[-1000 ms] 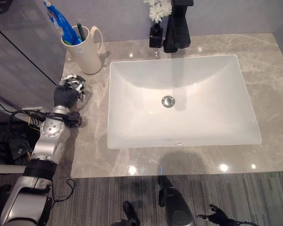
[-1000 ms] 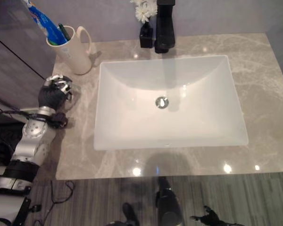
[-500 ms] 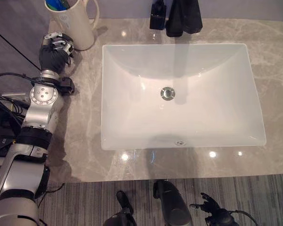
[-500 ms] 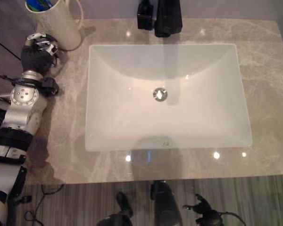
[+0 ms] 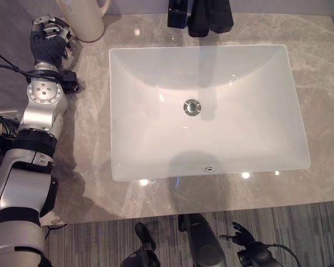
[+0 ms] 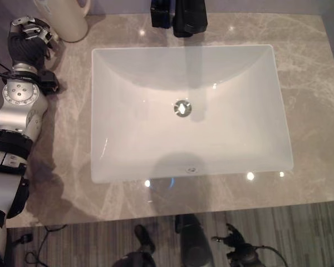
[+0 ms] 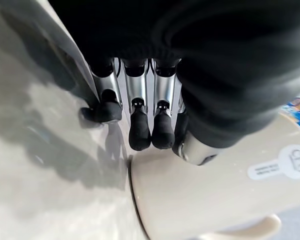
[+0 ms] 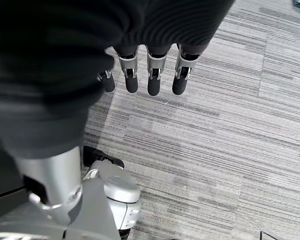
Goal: Put brush and paste in cup on sink, flatten towel.
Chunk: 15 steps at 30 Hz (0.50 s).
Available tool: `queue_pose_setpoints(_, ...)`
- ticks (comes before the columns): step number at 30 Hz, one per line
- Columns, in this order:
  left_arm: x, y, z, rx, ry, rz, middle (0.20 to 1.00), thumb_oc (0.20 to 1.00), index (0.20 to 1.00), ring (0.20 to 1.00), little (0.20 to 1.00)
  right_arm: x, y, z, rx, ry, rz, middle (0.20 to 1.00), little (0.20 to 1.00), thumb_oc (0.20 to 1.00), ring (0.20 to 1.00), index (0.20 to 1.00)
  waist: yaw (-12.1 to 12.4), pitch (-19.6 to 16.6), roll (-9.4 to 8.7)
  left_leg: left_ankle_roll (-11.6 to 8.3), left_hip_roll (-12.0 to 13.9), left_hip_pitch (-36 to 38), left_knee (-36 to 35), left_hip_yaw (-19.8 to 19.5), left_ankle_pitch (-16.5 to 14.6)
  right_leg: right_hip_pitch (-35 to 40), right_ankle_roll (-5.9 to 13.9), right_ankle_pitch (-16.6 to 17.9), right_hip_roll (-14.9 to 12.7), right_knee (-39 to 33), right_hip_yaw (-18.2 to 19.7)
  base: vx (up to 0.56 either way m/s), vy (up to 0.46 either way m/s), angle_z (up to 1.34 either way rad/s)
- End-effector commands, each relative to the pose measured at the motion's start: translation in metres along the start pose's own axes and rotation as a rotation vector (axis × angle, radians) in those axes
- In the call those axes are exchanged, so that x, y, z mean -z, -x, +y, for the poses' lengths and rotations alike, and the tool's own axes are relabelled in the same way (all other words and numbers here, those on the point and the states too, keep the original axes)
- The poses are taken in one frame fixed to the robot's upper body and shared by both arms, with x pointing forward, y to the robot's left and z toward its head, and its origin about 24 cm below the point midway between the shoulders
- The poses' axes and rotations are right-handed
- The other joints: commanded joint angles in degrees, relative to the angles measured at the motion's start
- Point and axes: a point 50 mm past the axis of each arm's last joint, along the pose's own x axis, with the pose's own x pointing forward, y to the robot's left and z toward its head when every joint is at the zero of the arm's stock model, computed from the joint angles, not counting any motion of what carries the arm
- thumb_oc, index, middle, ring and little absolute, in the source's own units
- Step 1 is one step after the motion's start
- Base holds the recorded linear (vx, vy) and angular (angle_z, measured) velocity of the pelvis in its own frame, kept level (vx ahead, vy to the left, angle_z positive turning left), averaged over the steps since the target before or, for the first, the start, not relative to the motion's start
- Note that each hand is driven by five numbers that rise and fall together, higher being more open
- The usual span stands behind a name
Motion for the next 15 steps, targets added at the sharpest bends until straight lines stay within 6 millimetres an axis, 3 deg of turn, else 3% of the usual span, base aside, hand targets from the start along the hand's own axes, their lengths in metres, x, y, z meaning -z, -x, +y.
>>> queue_pose_setpoints(1, 0.0, -0.008, 0.024, -0.097, -0.068, 0.027, 0.2, 0.2, 0.2, 0.2, 0.2, 0.008, 0.002, 0.001, 0.015, -0.02, 0.021, 1.0, 1.0, 1.0, 1.0, 1.0, -0.4, -0.8, -0.64, -2.24, 2.1, 0.5, 0.2, -1.1, 2.5, 2.2, 10.97, 0.0, -4.6, -0.1, 2.7, 0.0, 0.0, 0.0)
queue_pose_setpoints(6, -0.003, -0.012, 0.031, -0.116, -0.087, 0.031, 0.2, 0.2, 0.2, 0.2, 0.2, 0.008, 0.003, 0.004, -0.004, -0.011, 0.014, 1.0, 1.0, 1.0, 1.0, 1.0, -0.9, -0.9, -1.13, -2.47, 2.3, 0.4, 0.2, -0.5, 2.6, 1.3, 10.84, 0.2, -3.9, -0.1, 3.6, 0.01, -0.002, -0.02)
queue_pose_setpoints(15, -0.009, -0.016, 0.009, -0.046, -0.145, 0.008, 0.2, 0.2, 0.2, 0.2, 0.2, 0.016, 0.005, 0.008, -0.017, -0.04, 0.034, 1.0, 1.0, 1.0, 1.0, 1.0, -1.9, -1.3, -0.85, -2.71, 2.3, -0.2, 0.2, -0.2, 2.5, 0.1, 10.87, 0.4, -3.8, -0.1, 3.9, 0.0, -0.002, -0.02)
